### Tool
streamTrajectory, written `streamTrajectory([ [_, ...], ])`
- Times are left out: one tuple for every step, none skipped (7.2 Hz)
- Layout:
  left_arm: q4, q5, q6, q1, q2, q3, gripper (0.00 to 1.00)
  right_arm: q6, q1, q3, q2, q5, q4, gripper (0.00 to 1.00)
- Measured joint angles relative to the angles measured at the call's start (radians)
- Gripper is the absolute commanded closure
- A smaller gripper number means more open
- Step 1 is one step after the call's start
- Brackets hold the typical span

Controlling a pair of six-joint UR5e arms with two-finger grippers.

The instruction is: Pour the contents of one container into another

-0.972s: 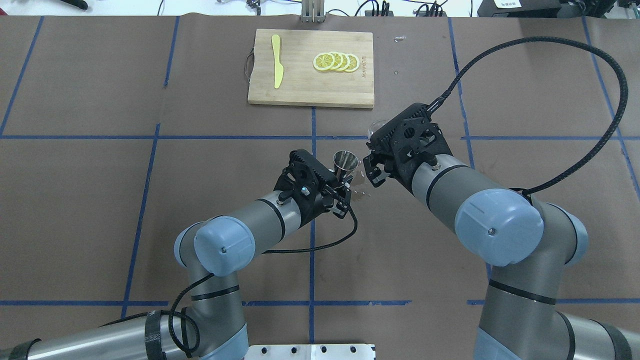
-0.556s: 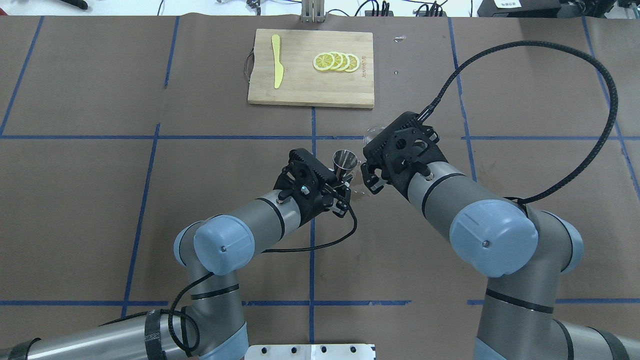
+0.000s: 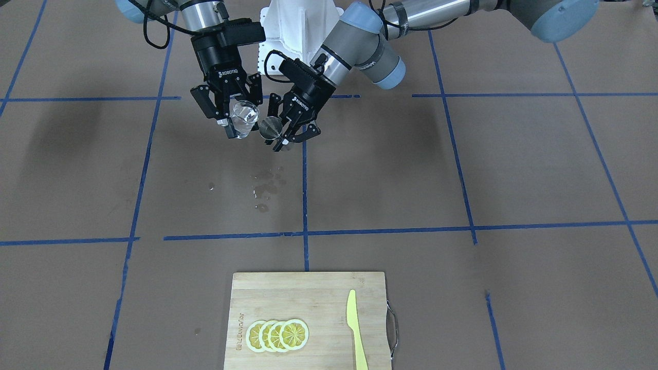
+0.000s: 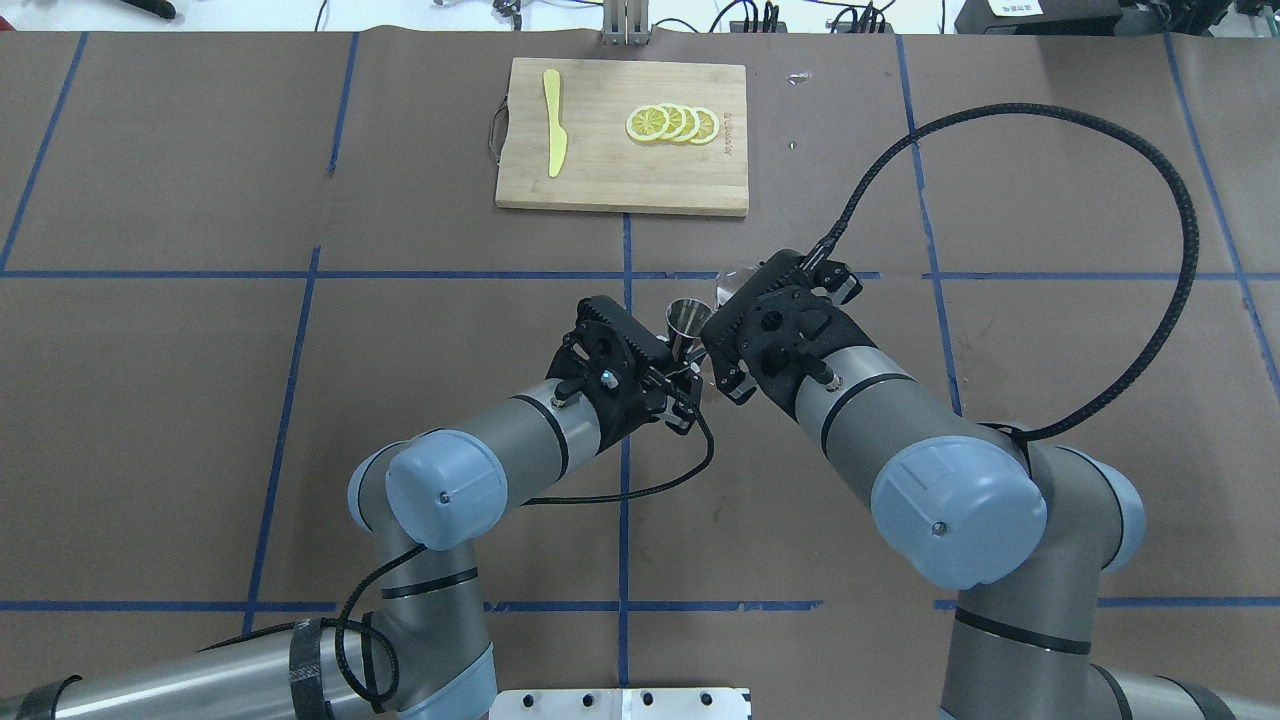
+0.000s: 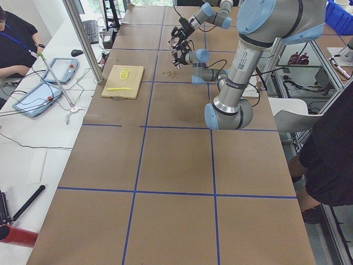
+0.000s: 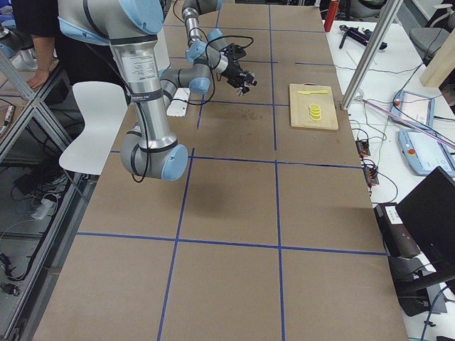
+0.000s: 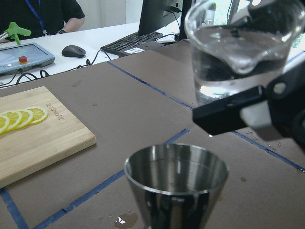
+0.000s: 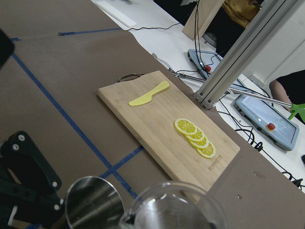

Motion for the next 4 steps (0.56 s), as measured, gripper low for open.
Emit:
streamTrajectory([
  [-0.001,-0.001,0.0,0.0,0.0,0.001,1.0,-0.026,-0.004,-0.001,0.001,-0.012,-0.006,1.0],
  [-0.001,-0.002,0.0,0.0,0.0,0.002,1.0,-0.058,-0.006,-0.001,0.003,-0.025,-0.014,1.0],
  [-0.001,-0.004,0.0,0.0,0.0,0.003,1.0,-0.096,-0.007,-0.002,0.013,-0.038,-0.023,1.0],
  [-0.001,-0.004,0.0,0.0,0.0,0.003,1.0,-0.127,-0.006,-0.002,0.035,-0.044,-0.041,1.0],
])
